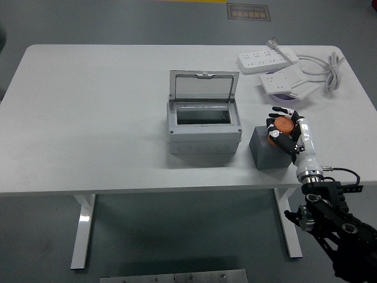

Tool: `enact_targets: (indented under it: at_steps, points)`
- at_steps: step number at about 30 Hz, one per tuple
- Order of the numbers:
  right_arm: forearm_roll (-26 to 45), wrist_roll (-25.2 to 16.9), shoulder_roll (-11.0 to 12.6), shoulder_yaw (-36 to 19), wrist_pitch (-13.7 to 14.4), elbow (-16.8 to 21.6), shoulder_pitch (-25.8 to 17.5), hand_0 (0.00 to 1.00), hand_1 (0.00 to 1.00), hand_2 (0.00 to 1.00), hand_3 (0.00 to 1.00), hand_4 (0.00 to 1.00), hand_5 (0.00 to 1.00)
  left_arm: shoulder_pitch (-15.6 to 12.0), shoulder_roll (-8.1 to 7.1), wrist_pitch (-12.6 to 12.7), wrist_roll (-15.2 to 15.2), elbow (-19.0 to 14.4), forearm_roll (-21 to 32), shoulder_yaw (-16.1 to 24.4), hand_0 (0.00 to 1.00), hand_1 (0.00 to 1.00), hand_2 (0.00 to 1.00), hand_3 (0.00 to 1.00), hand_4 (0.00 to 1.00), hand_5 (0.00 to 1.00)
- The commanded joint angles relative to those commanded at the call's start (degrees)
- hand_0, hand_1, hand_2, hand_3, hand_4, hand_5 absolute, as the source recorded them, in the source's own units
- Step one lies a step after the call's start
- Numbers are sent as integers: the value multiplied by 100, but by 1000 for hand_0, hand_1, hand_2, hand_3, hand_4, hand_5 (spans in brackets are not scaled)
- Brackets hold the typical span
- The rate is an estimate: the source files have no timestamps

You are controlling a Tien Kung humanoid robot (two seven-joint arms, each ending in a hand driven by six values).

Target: Fetch the battery,place it into the box,close the lid of the box

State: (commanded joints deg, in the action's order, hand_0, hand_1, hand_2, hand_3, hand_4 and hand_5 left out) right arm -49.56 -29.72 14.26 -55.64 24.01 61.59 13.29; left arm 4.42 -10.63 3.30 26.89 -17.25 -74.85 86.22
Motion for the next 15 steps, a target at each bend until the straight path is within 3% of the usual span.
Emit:
enact_targets:
  at_steps: [15]
  points:
    - [67,-13,3,30,41,-37,22,666,598,585,630,634,98,8,-3,-8,-34,16,9,-12,565,712,637,601,682,179]
